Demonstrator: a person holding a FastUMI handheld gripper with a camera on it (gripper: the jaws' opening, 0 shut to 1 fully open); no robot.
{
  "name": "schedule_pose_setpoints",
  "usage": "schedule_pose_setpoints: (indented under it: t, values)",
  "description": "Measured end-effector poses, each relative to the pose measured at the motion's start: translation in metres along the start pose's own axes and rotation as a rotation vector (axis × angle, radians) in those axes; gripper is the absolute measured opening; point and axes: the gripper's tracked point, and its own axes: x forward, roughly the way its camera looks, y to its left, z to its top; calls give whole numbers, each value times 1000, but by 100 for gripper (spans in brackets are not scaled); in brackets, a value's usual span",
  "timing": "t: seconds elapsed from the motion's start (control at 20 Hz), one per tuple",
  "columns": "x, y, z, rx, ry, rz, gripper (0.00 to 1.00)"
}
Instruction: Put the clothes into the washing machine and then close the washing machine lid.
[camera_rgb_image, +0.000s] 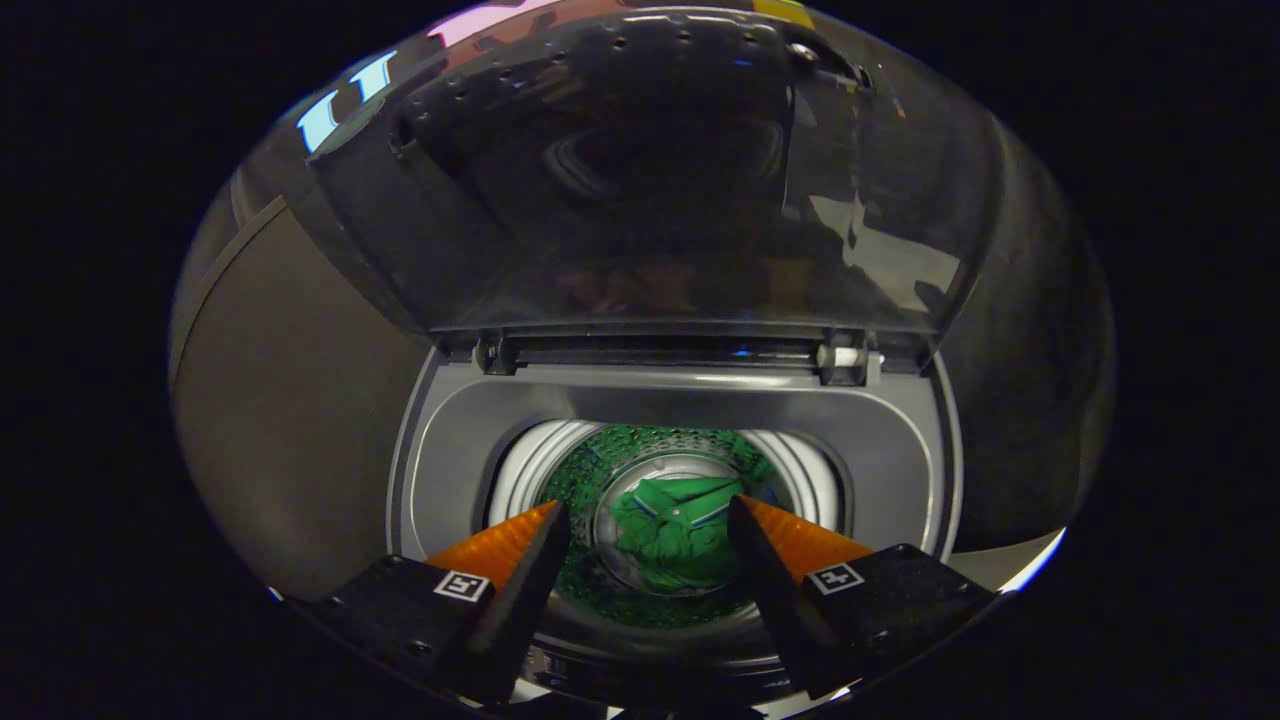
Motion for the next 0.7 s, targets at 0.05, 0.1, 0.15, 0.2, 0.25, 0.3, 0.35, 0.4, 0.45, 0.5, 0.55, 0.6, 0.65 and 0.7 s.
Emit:
schedule_pose_setpoints:
  t: [0.05,0.1,0.15,0.2,0.25,0.3,0.35,0.4,0.45,0.5,0.55,0.6,0.65,0.7]
  values:
    - [-6,-2,3,-21,-12,-16,99]
    - [-15,-1,6,-43,-24,-15,99]
    - [-24,4,10,-67,-43,1,99]
    - [-37,8,16,-101,-74,12,99]
    - [-50,12,25,-134,-116,18,99]
    - [-66,21,38,-155,-169,42,99]
    - [-80,30,55,-168,-233,68,99]
    - [-98,38,76,-178,-298,90,99]
    - [-114,48,101,-182,-367,112,99]
    - [-128,53,127,-170,-435,115,98]
    - [-141,59,152,-142,-489,117,99]
    - [-151,64,174,-108,-524,122,98]
    - [-155,66,197,-79,-555,120,98]
    - [-155,59,218,-61,-585,100,99]
